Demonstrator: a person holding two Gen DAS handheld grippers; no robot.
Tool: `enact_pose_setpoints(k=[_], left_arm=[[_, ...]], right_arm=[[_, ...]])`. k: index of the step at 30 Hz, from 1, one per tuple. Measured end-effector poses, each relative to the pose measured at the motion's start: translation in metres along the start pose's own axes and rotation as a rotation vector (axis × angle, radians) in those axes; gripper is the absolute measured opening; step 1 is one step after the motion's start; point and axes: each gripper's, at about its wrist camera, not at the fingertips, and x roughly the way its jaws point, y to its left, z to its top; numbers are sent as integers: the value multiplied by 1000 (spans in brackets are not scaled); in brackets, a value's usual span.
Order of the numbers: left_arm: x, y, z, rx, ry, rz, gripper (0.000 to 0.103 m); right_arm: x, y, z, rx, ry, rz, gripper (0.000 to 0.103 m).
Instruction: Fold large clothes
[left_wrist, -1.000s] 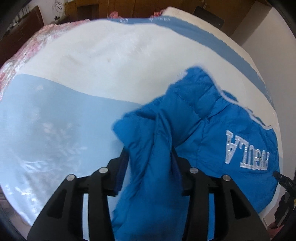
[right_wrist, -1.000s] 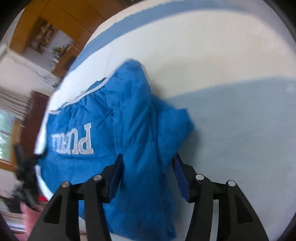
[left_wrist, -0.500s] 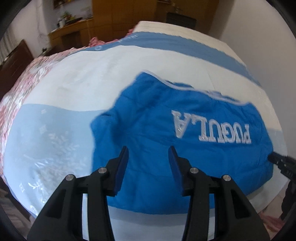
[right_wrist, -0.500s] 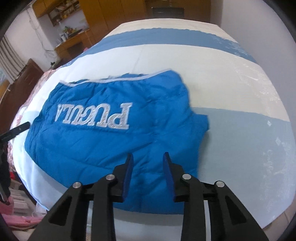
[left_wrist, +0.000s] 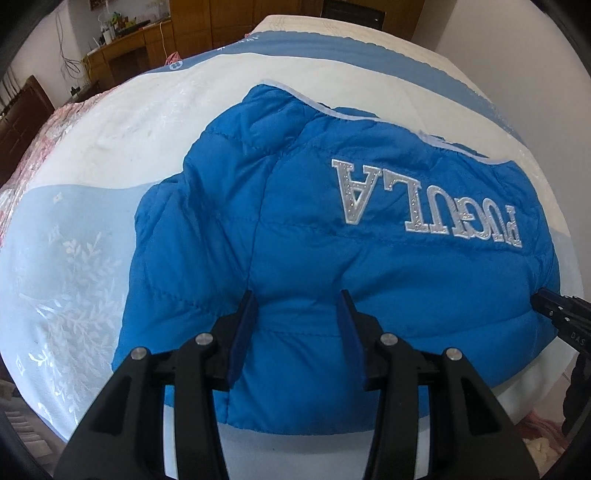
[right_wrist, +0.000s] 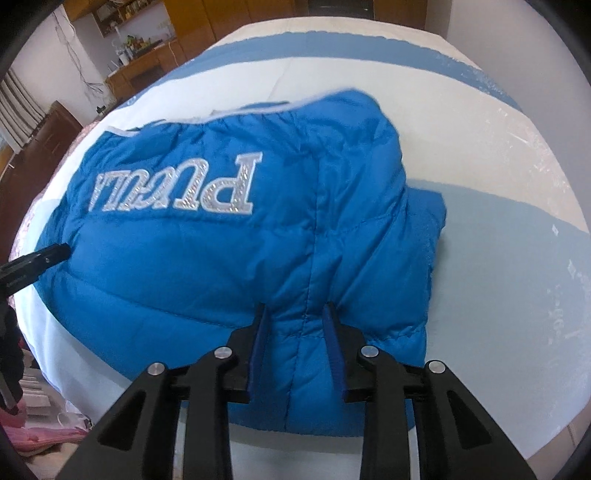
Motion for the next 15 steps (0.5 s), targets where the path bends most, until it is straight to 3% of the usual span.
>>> enact_pose_setpoints(k=[12,15], left_arm=[[-11,4,-2,-41,2,-4,45],[-25,7,-5,-44,-6,7,51]], right_arm=[[7,-11,2,54,20,58,29],[6,-12,3,56,24,64,29]])
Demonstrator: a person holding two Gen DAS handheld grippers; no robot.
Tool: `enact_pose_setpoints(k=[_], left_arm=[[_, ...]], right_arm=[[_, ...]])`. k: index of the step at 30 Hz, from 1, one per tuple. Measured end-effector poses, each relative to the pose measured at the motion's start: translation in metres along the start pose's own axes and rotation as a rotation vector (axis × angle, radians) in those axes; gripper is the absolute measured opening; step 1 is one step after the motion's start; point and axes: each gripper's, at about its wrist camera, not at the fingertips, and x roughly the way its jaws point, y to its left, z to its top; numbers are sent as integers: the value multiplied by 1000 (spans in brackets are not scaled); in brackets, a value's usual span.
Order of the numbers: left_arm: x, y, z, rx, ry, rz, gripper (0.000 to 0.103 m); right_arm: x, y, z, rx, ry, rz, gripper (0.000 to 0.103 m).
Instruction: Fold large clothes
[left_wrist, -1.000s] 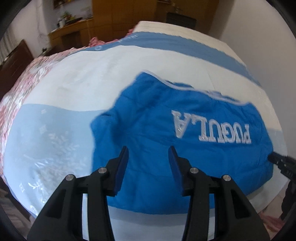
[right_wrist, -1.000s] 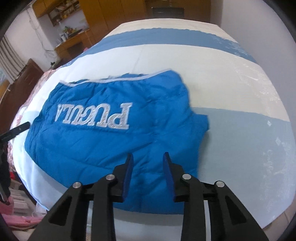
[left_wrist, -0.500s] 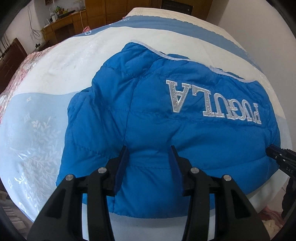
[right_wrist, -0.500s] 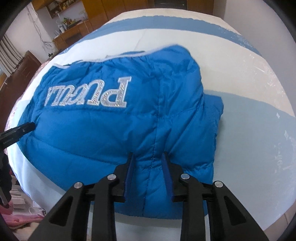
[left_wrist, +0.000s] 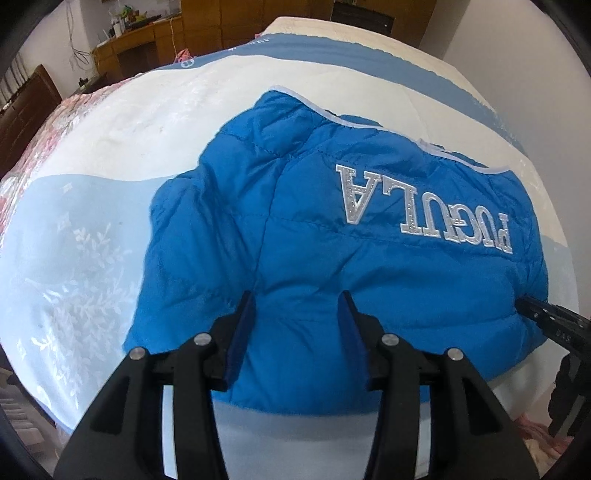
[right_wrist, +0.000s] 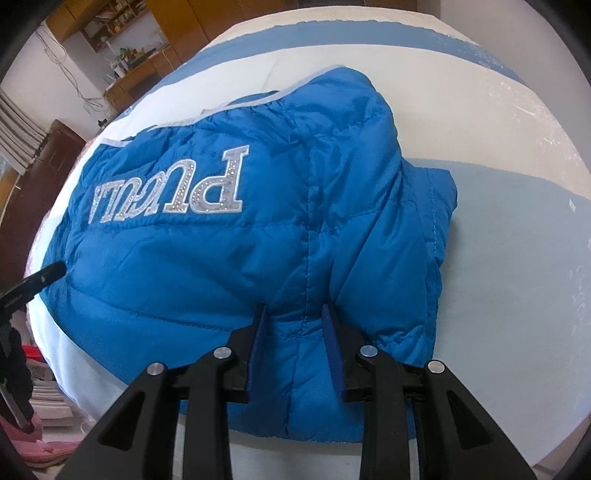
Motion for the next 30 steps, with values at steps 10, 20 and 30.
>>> enact_pose_setpoints(k=[10,20,30], left_arm=[[-32,18,-16,-17,-32,102,59],[-32,43,-29,-127,-6,51,61],[-7,74,-35,-346,22,-177,70]], right_arm=[[0,0,5,-12,32,5,29],[3,4,8,-36,49,-9,29],[4,6,8,-39,51,-14,29]])
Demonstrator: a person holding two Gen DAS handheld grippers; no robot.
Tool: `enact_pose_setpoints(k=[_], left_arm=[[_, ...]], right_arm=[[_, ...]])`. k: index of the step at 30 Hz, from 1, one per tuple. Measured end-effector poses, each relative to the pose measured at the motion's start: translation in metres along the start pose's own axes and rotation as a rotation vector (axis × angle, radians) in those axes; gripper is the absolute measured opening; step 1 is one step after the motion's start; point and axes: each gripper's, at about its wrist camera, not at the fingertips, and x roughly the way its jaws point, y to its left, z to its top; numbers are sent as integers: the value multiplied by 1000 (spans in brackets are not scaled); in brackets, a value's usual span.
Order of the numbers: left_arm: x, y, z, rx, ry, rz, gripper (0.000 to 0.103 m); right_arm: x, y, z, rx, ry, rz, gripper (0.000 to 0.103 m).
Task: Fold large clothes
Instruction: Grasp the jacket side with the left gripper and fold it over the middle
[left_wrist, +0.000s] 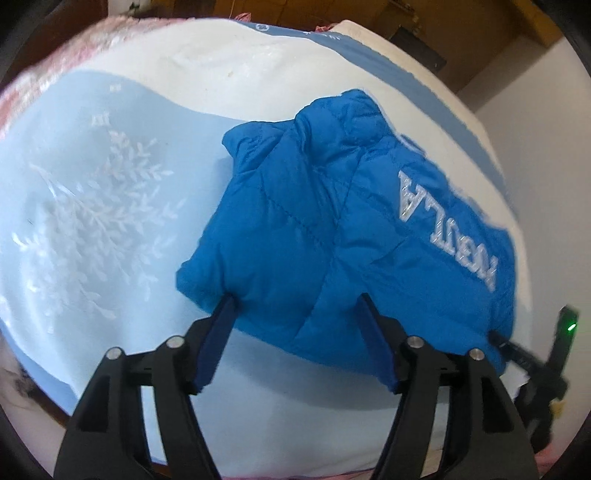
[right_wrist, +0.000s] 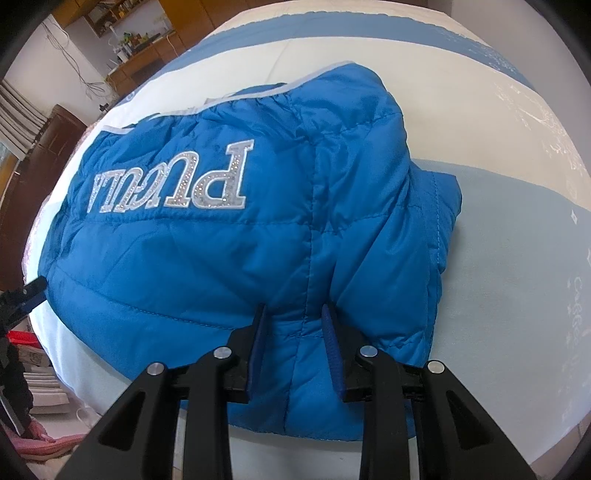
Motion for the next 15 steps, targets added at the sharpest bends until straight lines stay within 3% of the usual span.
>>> enact_pose_setpoints(k=[6,11,15], left_arm=[[2,18,-1,-111,2,-94,72],[4,44,-11,-248,10,-97,72],[18,61,-13,-358,28,-220,72]], right_arm=[[-1,0,0,1,2,1,29],[-3,-3,1,14,8,16,29],[-2,-1,2,3,15,8,30]])
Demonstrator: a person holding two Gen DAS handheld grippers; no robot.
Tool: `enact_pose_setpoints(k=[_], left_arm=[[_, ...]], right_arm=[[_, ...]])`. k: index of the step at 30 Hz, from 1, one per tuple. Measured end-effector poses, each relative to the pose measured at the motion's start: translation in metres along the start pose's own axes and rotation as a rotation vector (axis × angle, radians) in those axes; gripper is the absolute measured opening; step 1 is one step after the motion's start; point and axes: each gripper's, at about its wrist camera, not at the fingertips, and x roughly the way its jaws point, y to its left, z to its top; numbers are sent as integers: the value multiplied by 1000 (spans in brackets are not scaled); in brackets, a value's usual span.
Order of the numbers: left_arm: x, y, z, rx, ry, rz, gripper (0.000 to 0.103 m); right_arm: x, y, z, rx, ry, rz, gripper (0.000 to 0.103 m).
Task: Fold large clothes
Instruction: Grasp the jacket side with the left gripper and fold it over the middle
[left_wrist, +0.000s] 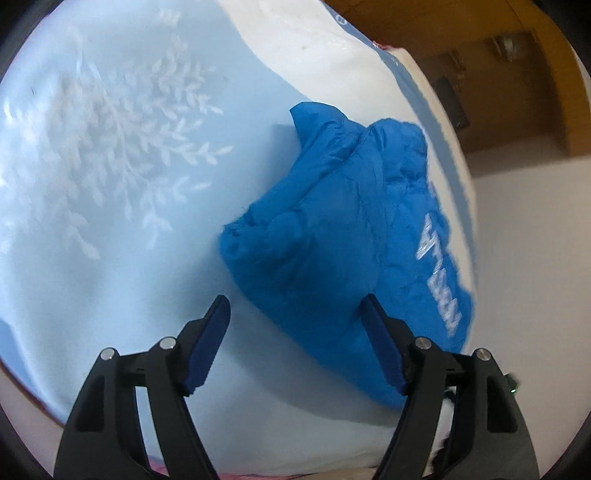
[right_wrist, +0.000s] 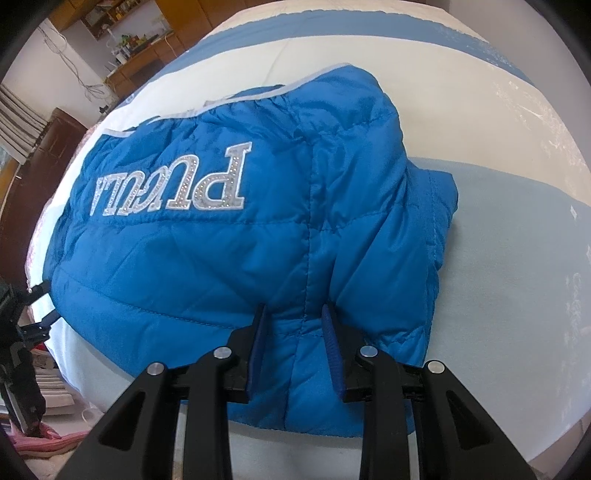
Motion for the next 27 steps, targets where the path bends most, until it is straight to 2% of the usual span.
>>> enact_pose_setpoints(k=[7,10,11,13,15,17,19,23,27], left_arm=[[26,0,25,-29,-45,-60,71],[34,-8,27,-4,-80,-53,52],[34,-10,25,-1,-91,-60,42],[28,-15,21,4,-111,-78,30],[17,-19,16,24,-133,-83,23],[6,-21,8,35,-147,-89,22],[5,-20,4,47,-143,-62,22],[22,-3,9,5,-110,-62,27],[33,-7,8,53,-123,-25,32]], right_arm=[[0,0,-1,-1,-1,12,30],[0,-1,-1,5,-2,20,30],[-1,-1,-1,6,-2,23,30],[-3,-3,-2,15,2,28,30],[-7,-5,-4,23,9,31,30],[-10,-9,-6,24,8,33,30],[-8,-12,-8,26,9,44,29],[0,-8,-8,-6,8,38,29],[3,-7,-8,-3,0,50,29]])
